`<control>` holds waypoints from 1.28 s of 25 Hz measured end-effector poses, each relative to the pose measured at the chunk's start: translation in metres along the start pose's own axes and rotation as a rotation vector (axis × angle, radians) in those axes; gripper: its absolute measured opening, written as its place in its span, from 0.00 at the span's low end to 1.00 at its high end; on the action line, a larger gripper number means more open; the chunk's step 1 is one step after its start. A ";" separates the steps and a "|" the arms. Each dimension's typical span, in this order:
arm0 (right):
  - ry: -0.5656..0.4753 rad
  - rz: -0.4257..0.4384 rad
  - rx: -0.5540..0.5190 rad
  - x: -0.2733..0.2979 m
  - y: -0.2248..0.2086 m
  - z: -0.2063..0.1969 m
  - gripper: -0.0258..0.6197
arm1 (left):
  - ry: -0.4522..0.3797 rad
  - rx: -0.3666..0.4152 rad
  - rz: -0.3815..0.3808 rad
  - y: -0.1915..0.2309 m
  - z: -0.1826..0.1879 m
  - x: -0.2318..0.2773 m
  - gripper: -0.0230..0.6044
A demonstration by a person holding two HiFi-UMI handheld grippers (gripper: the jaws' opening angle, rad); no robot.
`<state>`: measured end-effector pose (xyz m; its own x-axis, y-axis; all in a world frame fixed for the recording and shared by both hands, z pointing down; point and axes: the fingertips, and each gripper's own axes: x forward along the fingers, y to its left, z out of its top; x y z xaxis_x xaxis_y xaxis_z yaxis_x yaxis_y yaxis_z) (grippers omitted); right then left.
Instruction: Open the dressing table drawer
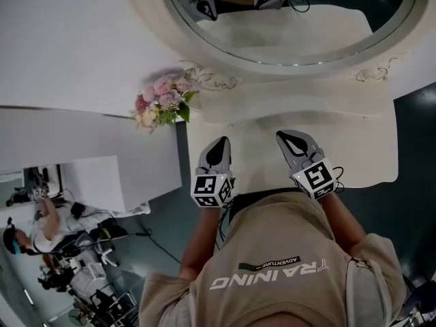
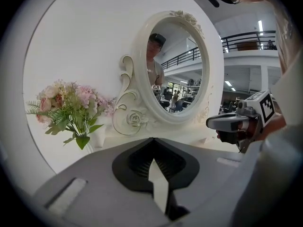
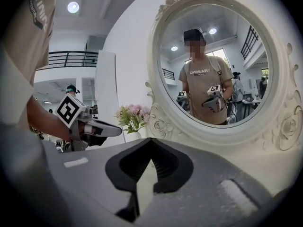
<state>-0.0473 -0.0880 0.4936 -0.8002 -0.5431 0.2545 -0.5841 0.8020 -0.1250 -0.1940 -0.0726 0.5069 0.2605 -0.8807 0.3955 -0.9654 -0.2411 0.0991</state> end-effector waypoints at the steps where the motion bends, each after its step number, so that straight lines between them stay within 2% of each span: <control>1: -0.002 0.004 0.001 0.000 0.000 0.000 0.04 | 0.007 0.004 0.003 0.000 -0.001 0.001 0.07; 8: 0.001 0.008 -0.013 0.004 -0.001 -0.002 0.04 | 0.067 -0.031 0.002 0.006 -0.034 0.022 0.07; 18: 0.035 -0.056 -0.023 -0.017 -0.006 -0.016 0.04 | 0.197 -0.115 0.053 0.036 -0.092 0.046 0.07; 27: 0.080 -0.026 -0.056 -0.021 -0.007 -0.033 0.04 | 0.290 -0.136 0.106 0.056 -0.126 0.073 0.07; 32: 0.094 0.000 -0.066 -0.020 -0.009 -0.037 0.04 | 0.329 -0.159 0.139 0.062 -0.138 0.087 0.19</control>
<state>-0.0213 -0.0749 0.5249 -0.7820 -0.5197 0.3440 -0.5713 0.8184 -0.0625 -0.2326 -0.1078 0.6733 0.1359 -0.7165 0.6842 -0.9872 -0.0400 0.1543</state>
